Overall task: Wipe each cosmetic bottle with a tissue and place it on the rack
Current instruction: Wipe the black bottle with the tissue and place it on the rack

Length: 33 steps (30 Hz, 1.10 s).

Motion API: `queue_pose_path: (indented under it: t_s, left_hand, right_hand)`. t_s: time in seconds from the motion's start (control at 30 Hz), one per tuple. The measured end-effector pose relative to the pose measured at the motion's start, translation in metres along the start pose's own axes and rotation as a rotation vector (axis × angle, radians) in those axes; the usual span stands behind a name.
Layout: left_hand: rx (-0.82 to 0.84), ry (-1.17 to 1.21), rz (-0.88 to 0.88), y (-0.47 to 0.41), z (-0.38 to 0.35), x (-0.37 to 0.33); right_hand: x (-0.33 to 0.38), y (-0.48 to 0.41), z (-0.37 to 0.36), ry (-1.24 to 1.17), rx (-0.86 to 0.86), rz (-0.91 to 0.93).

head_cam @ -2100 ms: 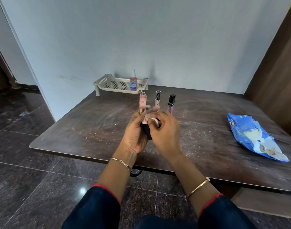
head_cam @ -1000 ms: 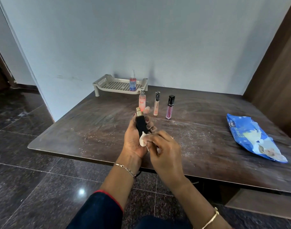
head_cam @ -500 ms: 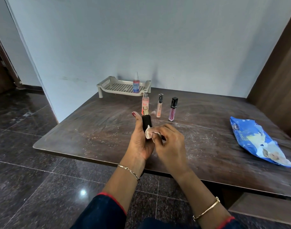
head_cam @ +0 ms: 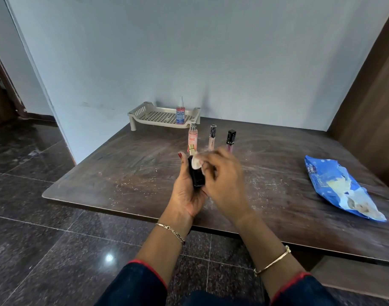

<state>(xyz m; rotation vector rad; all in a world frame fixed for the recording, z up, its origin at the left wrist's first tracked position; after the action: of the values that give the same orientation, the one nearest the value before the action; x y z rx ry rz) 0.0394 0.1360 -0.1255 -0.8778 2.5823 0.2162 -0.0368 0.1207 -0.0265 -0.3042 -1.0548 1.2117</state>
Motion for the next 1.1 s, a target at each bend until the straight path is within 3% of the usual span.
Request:
queue_pose_path:
  t_s: [0.27,0.43,0.63,0.9,1.03,1.1]
  left_hand:
    - [0.015,-0.021,0.022,-0.003,-0.002,-0.006]
    - [0.027,0.041,0.038,0.001,-0.007,0.005]
    - [-0.018,-0.038,0.044,-0.003,0.000,-0.001]
    - [0.000,0.019,-0.037,-0.005,0.000,-0.005]
    - [0.007,-0.035,-0.045,-0.005,0.001,-0.004]
    - [0.015,-0.020,-0.028,-0.006,-0.001,-0.001]
  right_hand:
    - [0.007,0.036,-0.011,0.216,0.102,0.279]
    - [0.004,0.009,0.005,0.233,0.014,0.192]
    - [0.009,0.036,-0.019,0.337,0.132,0.315]
    - [-0.020,0.040,0.001,0.415,0.161,0.322]
    - [-0.029,0.024,0.025,0.287,-0.001,0.165]
    - [-0.010,0.022,0.024,0.236,-0.035,0.204]
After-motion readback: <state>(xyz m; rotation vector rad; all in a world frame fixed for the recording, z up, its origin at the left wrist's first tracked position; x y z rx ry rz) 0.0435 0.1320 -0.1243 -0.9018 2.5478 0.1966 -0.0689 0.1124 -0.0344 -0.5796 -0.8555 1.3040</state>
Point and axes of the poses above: each hand's wrist, its own y-axis away from the middle knuckle, its own z-axis out of the back of the hand, x = y × z, the point moved 8 cm from there along -y, towards the middle knuckle
